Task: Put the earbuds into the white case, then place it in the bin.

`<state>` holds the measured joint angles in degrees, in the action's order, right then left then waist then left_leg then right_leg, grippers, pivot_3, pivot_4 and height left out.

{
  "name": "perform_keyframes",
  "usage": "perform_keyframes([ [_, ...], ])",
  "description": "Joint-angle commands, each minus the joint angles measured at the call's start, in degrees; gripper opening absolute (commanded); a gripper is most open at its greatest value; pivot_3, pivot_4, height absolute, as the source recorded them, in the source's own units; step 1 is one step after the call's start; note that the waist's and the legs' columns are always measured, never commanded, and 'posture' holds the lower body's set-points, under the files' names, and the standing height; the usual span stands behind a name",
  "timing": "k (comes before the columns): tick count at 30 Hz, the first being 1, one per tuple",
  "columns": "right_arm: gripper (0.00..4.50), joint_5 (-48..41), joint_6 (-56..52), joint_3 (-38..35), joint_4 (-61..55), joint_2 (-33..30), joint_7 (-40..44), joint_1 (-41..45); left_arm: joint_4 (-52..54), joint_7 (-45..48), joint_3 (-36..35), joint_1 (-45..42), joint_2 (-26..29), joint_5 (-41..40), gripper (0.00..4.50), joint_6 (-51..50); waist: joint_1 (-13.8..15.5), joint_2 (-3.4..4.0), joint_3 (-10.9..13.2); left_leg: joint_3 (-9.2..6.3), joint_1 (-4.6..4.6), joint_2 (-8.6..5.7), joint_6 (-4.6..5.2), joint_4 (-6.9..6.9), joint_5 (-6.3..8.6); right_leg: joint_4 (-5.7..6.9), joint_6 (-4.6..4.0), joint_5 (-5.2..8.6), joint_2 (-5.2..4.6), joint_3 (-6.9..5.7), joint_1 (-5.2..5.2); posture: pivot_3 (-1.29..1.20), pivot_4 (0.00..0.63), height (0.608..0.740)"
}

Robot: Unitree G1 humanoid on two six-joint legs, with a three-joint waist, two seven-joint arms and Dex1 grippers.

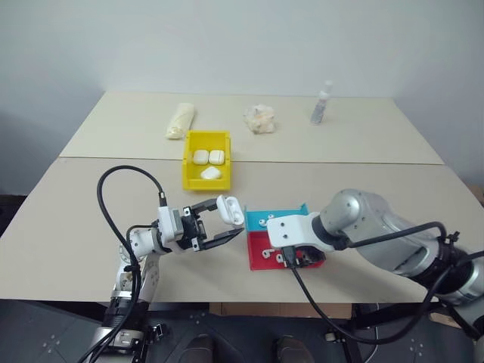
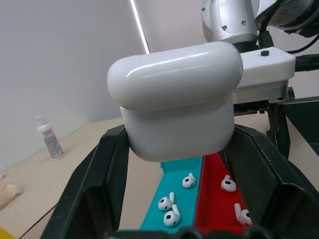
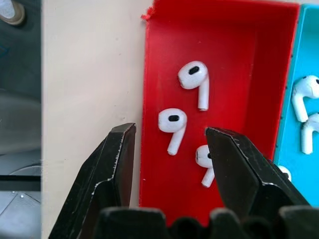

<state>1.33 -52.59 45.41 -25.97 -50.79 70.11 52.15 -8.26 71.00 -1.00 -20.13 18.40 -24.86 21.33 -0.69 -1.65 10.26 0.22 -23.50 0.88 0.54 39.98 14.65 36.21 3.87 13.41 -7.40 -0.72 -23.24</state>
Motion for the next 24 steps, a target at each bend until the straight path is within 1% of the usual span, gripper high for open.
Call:
perform_keyframes([
  [1,2.67,2.07,0.91,-0.04,0.39,0.93,-0.24,0.02,0.94,-0.11,0.20,-0.03,0.67,-0.28,2.74,1.37,-0.02,0.00,0.00,0.00,0.01,0.00,0.00,0.00,0.00,0.00,0.00,0.00,0.00,0.00,0.00,0.00,0.150,0.740],
  [15,2.67,4.00,0.59,-0.20,0.98,2.20,-0.07,-1.28,0.63,-1.03,1.06,-0.22,1.23,0.90,2.74,1.45,-0.01,0.00,0.00,-0.01,0.01,0.00,0.00,-0.02,0.00,0.00,0.00,0.00,0.00,-0.02,0.00,0.00,0.150,0.740],
  [18,2.11,4.38,0.44,-0.01,1.08,2.61,-0.29,-1.55,0.65,-1.16,1.23,-0.17,1.47,1.06,2.74,1.24,-0.01,0.00,0.00,-0.01,0.01,0.00,0.00,-0.03,0.00,-0.01,0.00,0.00,0.00,-0.01,0.00,0.00,0.150,0.740],
  [24,2.11,5.39,0.75,-0.04,1.49,3.15,-0.34,-2.09,0.80,-1.52,1.49,0.12,1.71,1.40,2.74,0.93,0.02,0.00,0.00,-0.01,0.01,0.00,-0.01,-0.04,0.00,-0.02,0.00,0.00,0.00,-0.02,0.00,0.00,0.150,0.740],
])
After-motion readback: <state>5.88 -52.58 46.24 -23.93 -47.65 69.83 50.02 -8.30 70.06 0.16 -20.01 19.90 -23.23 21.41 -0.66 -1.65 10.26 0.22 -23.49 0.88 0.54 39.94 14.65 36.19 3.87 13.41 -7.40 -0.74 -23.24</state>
